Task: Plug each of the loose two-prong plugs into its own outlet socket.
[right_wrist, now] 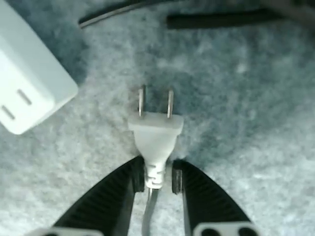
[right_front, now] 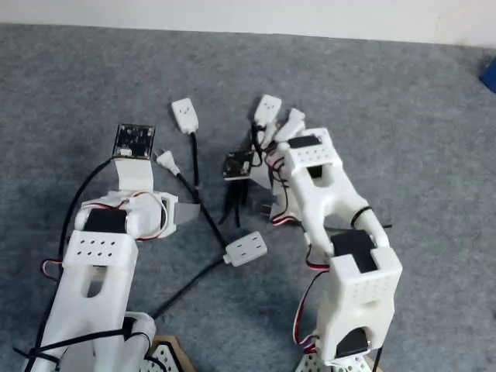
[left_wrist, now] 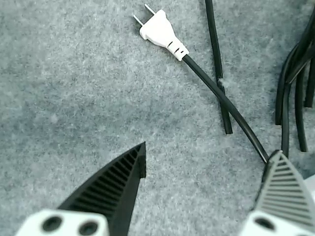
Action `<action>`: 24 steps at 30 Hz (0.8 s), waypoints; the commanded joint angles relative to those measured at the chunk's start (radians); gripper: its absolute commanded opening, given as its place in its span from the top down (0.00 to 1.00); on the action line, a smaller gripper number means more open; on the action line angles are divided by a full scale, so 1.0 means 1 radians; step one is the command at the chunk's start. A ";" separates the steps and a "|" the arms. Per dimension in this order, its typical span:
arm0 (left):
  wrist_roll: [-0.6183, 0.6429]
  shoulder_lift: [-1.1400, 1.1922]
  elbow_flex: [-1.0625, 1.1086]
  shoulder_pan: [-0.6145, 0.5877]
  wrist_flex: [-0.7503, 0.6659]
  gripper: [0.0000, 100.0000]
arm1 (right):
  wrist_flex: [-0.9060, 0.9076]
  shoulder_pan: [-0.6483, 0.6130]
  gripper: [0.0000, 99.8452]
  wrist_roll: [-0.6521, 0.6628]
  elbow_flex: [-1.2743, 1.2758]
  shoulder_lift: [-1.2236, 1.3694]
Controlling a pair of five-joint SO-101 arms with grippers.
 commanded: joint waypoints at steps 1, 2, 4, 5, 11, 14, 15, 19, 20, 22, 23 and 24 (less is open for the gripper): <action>0.005 0.002 -0.041 -0.004 0.005 0.62 | -0.044 0.001 0.88 0.018 0.002 -0.004; 0.005 0.002 -0.041 -0.004 0.005 0.62 | -0.044 -0.004 0.88 0.023 0.002 -0.004; 0.005 0.002 -0.041 -0.004 0.005 0.62 | -0.044 -0.007 0.88 0.018 0.002 -0.004; 0.005 0.002 -0.041 -0.004 0.005 0.62 | -0.044 -0.010 0.88 0.018 0.002 -0.005; 0.005 0.002 -0.041 -0.004 0.005 0.62 | -0.059 -0.038 1.00 -0.190 0.004 -0.005; 0.005 0.002 -0.041 -0.004 0.005 0.62 | -0.058 -0.042 1.00 -0.213 0.004 -0.010; 0.005 0.002 -0.041 -0.004 0.005 0.62 | -0.048 -0.042 0.99 -0.245 0.001 -0.013; 0.003 0.002 -0.044 -0.007 0.000 0.62 | 0.101 -0.058 0.99 -0.334 -0.087 -0.053; 0.003 0.002 -0.039 -0.007 -0.014 0.62 | 0.160 -0.059 0.99 -0.356 -0.127 -0.082; 0.003 0.004 -0.039 -0.008 -0.032 0.62 | 0.302 -0.062 0.99 -0.384 -0.237 -0.147; 0.003 0.004 -0.039 -0.008 -0.032 0.62 | 0.384 -0.064 0.99 -0.373 -0.303 -0.179; 0.003 0.004 -0.039 -0.008 -0.032 0.62 | 0.467 -0.067 0.99 -0.354 -0.367 -0.206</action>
